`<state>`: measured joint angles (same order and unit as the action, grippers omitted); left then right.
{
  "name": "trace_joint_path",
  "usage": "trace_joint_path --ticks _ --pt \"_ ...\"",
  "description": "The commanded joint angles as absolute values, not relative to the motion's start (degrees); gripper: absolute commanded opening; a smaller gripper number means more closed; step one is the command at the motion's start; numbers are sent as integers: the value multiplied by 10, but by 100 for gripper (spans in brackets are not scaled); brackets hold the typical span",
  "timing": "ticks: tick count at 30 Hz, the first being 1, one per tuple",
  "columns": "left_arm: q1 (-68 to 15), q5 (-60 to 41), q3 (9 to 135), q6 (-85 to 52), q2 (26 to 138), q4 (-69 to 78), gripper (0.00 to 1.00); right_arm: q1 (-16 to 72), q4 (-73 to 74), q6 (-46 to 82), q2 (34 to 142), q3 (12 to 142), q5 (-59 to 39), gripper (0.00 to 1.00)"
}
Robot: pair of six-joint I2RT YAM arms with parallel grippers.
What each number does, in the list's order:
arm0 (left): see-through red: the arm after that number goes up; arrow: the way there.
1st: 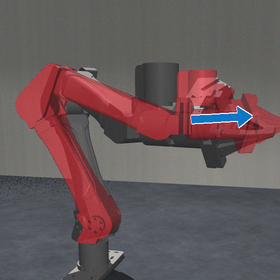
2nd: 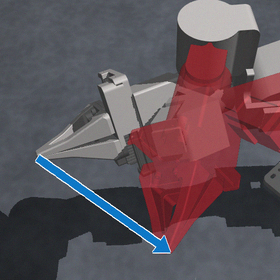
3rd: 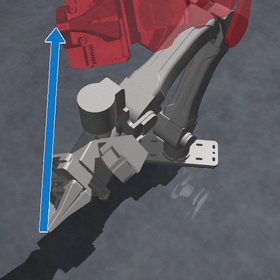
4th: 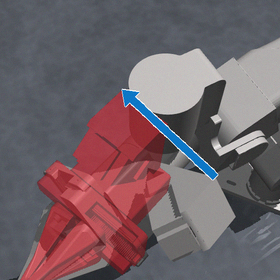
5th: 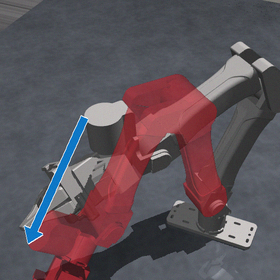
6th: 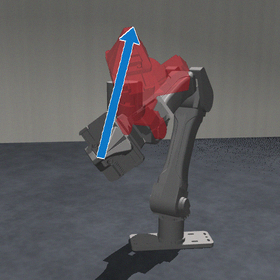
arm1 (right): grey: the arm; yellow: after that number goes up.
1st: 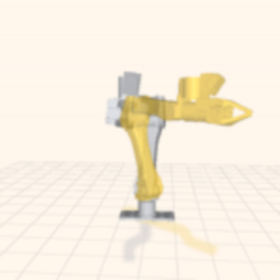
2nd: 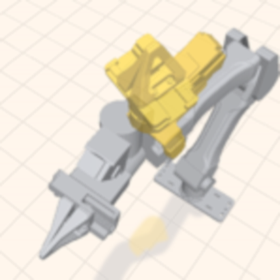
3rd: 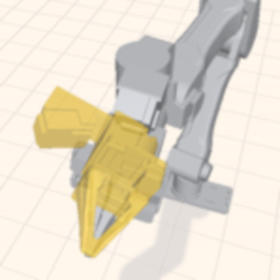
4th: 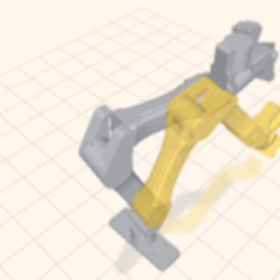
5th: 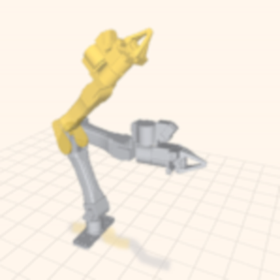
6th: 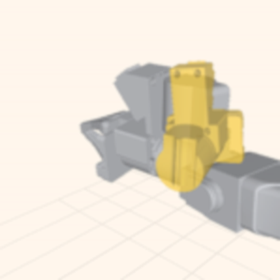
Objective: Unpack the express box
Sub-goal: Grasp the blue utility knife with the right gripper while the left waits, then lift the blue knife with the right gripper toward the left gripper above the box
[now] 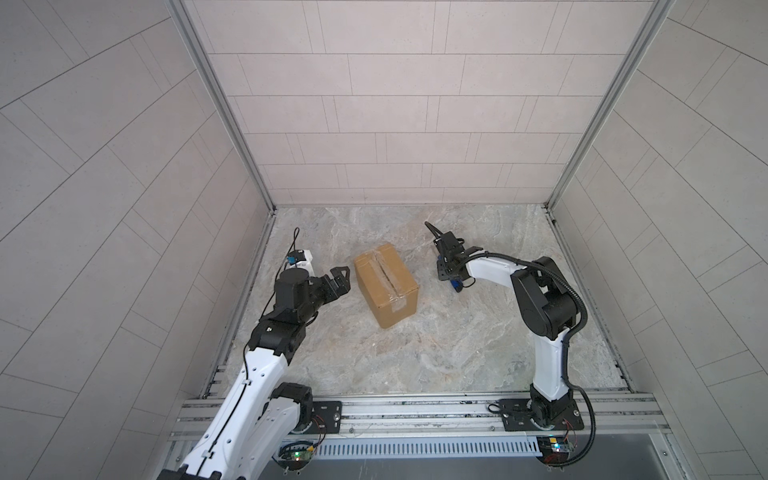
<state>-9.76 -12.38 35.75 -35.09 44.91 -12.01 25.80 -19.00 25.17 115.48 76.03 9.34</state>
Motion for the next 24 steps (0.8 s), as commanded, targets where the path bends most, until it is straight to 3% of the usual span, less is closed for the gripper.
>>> trace_joint_path --ticks 1,12,24 --pt "-95 -140 356 -358 452 -94 100 268 -198 239 1154 744 89 48" --pt "-115 -156 347 -391 466 -51 100 276 -160 233 1124 713 79 31" --pt "-199 -76 459 -315 498 -150 100 281 -166 235 999 675 87 27"
